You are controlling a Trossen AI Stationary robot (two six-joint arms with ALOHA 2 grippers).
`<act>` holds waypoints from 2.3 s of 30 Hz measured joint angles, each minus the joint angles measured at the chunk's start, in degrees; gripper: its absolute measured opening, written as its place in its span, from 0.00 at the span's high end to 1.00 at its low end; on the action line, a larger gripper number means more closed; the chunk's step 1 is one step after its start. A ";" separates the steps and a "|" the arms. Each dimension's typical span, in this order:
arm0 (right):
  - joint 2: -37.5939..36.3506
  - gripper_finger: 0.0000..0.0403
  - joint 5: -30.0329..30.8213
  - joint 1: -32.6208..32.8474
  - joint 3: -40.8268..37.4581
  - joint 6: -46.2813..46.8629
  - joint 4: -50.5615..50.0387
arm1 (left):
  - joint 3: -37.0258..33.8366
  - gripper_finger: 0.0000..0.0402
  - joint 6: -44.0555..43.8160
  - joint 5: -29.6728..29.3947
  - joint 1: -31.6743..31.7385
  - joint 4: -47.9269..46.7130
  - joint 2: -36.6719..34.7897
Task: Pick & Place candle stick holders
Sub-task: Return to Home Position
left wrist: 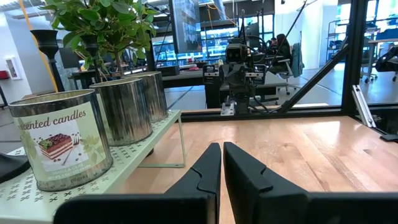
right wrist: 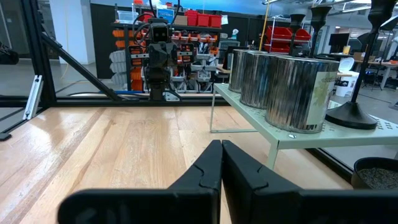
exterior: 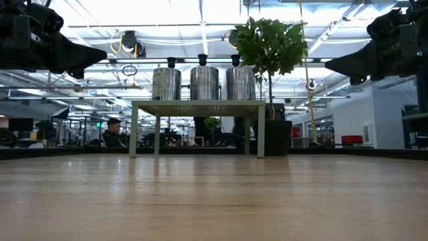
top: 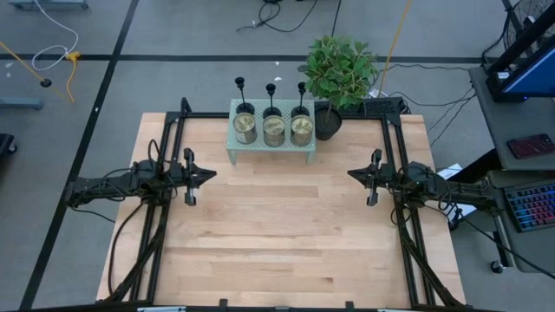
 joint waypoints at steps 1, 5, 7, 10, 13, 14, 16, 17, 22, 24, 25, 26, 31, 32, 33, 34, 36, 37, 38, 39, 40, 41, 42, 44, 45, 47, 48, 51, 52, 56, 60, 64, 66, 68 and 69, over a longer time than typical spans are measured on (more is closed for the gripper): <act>0.00 1.00 0.00 0.01 0.01 0.00 0.00 | 0.00 0.94 0.00 0.00 0.01 0.00 0.00; 0.00 1.00 0.00 0.00 0.00 0.00 0.00 | 0.00 0.94 0.00 -0.01 0.01 0.00 0.00; 0.00 1.00 0.00 0.01 0.00 0.00 0.00 | 0.00 0.94 0.00 0.01 0.01 0.01 0.00; 0.00 1.00 0.00 0.01 0.00 0.00 0.00 | 0.00 0.94 0.00 0.01 0.00 0.01 0.00; 0.00 1.00 0.00 0.02 0.00 0.00 0.00 | -0.01 0.94 0.00 0.00 0.01 0.01 0.00; 0.00 1.00 0.00 0.02 0.00 0.00 0.00 | -0.02 0.94 0.00 -0.01 -0.01 0.01 0.00; 0.00 1.00 0.00 0.02 0.00 0.00 0.00 | -0.02 0.94 0.00 0.00 0.00 0.01 0.00; 0.00 1.00 0.00 0.02 0.00 0.00 0.00 | -0.02 0.94 0.00 -0.01 0.01 0.01 0.00; 0.00 1.00 0.00 0.01 0.01 0.00 0.00 | -0.02 0.94 0.00 -0.01 0.01 0.01 0.00; -0.01 1.00 0.00 0.00 0.00 0.00 0.00 | -0.02 0.94 0.00 -0.01 -0.01 0.01 0.00; -0.01 1.00 0.00 0.00 0.00 0.00 0.00 | -0.02 0.94 0.00 0.00 0.01 0.00 0.00; 0.00 1.00 0.00 0.00 0.00 0.00 0.00 | -0.02 0.94 0.00 0.01 0.01 0.01 0.00; -0.01 1.00 0.00 0.00 0.02 0.00 0.00 | -0.02 0.94 0.00 0.01 -0.01 0.00 0.00; -0.01 1.00 0.00 0.02 0.00 0.00 0.00 | -0.02 0.94 0.00 -0.01 0.00 -0.01 0.00; 0.00 1.00 0.00 0.01 0.00 0.00 0.00 | -0.02 0.94 0.00 0.01 0.00 -0.02 0.00; 0.00 1.00 0.00 0.01 0.00 0.00 0.00 | -0.02 0.94 0.00 0.01 0.00 0.01 0.00; -0.02 1.00 0.00 0.02 0.00 0.00 0.00 | -0.02 0.94 0.00 0.01 -0.01 0.01 0.00; 0.00 1.00 0.00 0.00 0.00 0.00 0.00 | -0.02 0.94 0.00 0.00 0.00 0.00 0.00; 0.00 1.00 0.00 0.00 0.00 0.00 0.00 | -0.02 0.94 0.00 0.01 0.01 -0.01 0.00; 0.00 1.00 0.00 0.02 0.00 0.00 0.00 | -0.02 0.94 0.00 0.01 0.00 0.00 0.00; 0.00 1.00 0.00 0.01 0.01 0.00 0.00 | -0.02 0.94 0.00 0.01 0.01 -0.01 0.00; -0.01 1.00 0.00 0.00 0.00 0.00 0.00 | -0.02 0.94 0.00 -0.01 0.01 0.00 0.00; 0.00 1.00 0.00 0.00 0.00 0.00 0.00 | -0.02 0.94 0.00 0.01 0.01 -0.01 0.00; 0.00 1.00 0.00 0.00 0.00 0.00 0.00 | -0.03 0.94 0.00 0.01 0.00 -0.01 0.00; 0.00 1.00 0.00 0.00 0.00 0.00 0.00 | -0.02 0.94 0.00 -0.01 0.01 0.01 0.00; 0.00 1.00 0.01 0.00 0.00 0.00 0.00 | -0.02 0.94 0.00 -0.01 0.01 -0.02 0.00; 0.00 1.00 0.00 0.00 0.01 0.00 0.00 | -0.02 0.94 0.00 0.01 0.01 -0.02 0.00; 0.00 1.00 0.00 0.00 0.00 0.00 0.00 | -0.02 0.94 0.00 0.00 0.00 -0.02 0.00; 0.00 1.00 0.00 0.02 0.02 0.00 0.00 | -0.02 0.94 0.00 0.01 0.00 0.01 0.00; -0.02 1.00 0.00 0.02 0.00 0.00 0.00 | -0.02 0.94 0.00 0.00 0.00 0.00 0.00; 0.00 1.00 0.00 0.00 0.00 0.00 0.00 | -0.02 0.94 0.00 0.01 0.01 0.01 0.00; -0.01 1.00 0.00 0.01 0.00 0.00 0.00 | -0.02 0.94 0.00 0.00 -0.01 0.01 0.00; 0.00 1.00 0.00 0.02 0.00 0.00 0.00 | -0.02 0.94 0.00 0.00 0.00 -0.01 0.00; 0.00 1.00 0.00 0.00 0.00 0.00 0.00 | -0.02 0.94 0.00 0.01 0.01 -0.02 0.00; 0.00 1.00 0.00 0.00 0.00 0.00 0.00 | -0.02 0.94 0.00 0.01 0.01 -0.01 0.00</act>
